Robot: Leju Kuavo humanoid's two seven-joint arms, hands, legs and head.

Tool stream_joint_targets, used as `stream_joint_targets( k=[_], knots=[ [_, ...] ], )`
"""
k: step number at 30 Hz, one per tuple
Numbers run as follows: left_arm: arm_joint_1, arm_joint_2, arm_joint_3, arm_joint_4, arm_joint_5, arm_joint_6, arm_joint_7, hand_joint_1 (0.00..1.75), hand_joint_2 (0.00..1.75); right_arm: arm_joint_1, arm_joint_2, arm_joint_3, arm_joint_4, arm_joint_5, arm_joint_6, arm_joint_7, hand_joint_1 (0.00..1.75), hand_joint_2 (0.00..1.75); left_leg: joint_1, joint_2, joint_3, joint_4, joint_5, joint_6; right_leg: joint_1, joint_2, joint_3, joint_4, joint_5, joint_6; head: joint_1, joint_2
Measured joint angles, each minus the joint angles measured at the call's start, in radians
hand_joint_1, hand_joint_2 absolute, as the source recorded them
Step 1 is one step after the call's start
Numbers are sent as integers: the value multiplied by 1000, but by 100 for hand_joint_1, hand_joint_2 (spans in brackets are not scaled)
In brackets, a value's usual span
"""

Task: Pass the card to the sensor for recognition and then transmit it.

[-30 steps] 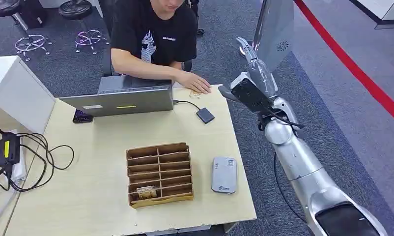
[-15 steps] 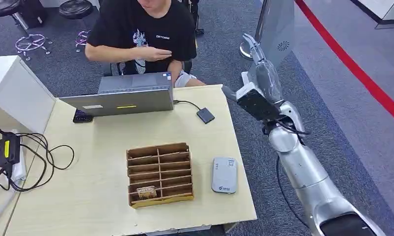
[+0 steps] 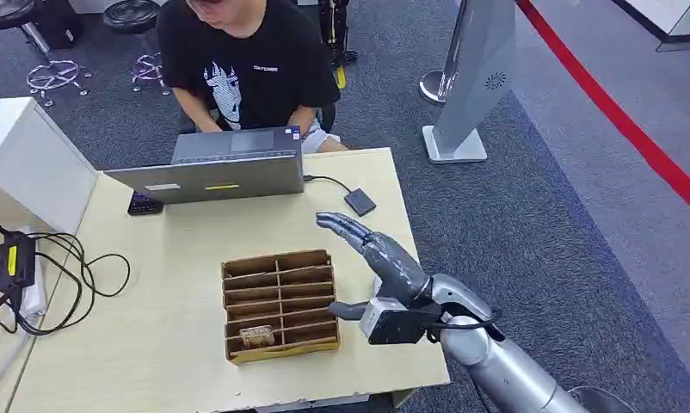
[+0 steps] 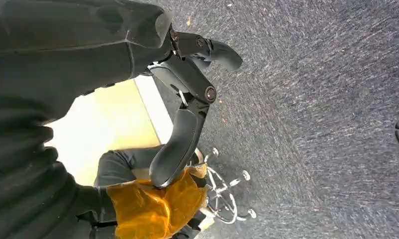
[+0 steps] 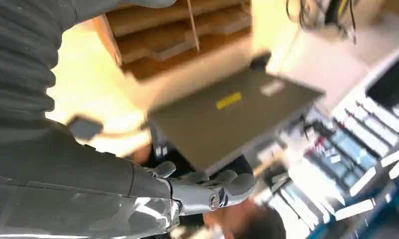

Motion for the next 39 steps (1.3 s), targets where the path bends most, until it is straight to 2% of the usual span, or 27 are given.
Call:
stream_joint_targets(
  k=[4,12,15,19,28,39],
  knots=[
    [0,0,0,0,-4,-2,0,0,175,3,10,36,50,31,-8,-7,0,175,0,0,0,0,0,0,0,0,0,0,0,0,0,0],
    [0,0,0,0,-9,4,0,0,175,-5,64,103,139,309,-311,101,0,175,0,0,0,0,0,0,0,0,0,0,0,0,0,0],
    [0,0,0,0,-13,5,-1,0,175,-16,87,120,176,363,-402,125,0,175,0,0,0,0,0,0,0,0,0,0,0,0,0,0],
    [-1,0,0,0,-23,5,-4,0,175,-38,117,143,228,428,-483,161,0,175,0,0,0,0,0,0,0,0,0,0,0,0,0,0],
    [-3,0,0,0,-38,4,-8,0,175,-90,191,176,353,458,-522,188,0,175,0,0,0,0,0,0,0,0,0,0,0,0,0,0],
    [-4,0,-1,0,-44,1,-9,0,175,-113,236,187,429,464,-533,201,0,175,0,0,0,0,0,0,0,0,0,0,0,0,0,0]
  ],
)
